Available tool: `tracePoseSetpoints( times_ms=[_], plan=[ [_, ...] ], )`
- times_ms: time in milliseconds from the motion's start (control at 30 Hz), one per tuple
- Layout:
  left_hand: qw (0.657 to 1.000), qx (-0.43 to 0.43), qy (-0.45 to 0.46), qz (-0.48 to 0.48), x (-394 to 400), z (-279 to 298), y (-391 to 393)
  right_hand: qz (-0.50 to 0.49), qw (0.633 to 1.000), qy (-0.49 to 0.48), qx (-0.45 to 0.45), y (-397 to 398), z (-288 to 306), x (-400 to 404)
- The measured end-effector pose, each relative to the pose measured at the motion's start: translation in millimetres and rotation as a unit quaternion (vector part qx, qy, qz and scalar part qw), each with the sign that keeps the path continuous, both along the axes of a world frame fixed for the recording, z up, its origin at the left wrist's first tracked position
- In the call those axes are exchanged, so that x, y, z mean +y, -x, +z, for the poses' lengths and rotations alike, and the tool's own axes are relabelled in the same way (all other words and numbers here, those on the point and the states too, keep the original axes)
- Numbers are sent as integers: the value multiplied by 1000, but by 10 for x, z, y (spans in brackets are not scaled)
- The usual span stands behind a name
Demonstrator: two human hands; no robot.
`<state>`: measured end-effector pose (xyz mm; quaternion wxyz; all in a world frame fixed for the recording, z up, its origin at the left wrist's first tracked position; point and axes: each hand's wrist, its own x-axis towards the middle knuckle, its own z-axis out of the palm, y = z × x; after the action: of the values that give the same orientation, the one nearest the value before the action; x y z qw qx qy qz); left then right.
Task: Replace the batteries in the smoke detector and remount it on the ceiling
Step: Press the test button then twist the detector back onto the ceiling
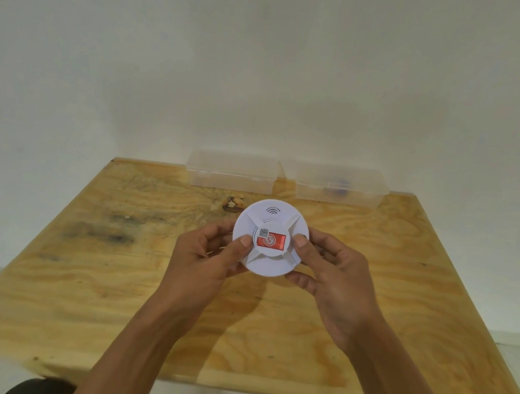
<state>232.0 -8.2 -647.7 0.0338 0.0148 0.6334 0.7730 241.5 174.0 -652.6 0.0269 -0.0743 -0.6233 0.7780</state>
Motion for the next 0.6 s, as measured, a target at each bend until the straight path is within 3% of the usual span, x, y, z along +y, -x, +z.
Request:
tracePoseSetpoints(
  times_ms=[600],
  plan=[
    [1000, -25, -14, 9, 35, 52, -36, -8, 999, 22, -27, 2, 58, 17]
  ],
)
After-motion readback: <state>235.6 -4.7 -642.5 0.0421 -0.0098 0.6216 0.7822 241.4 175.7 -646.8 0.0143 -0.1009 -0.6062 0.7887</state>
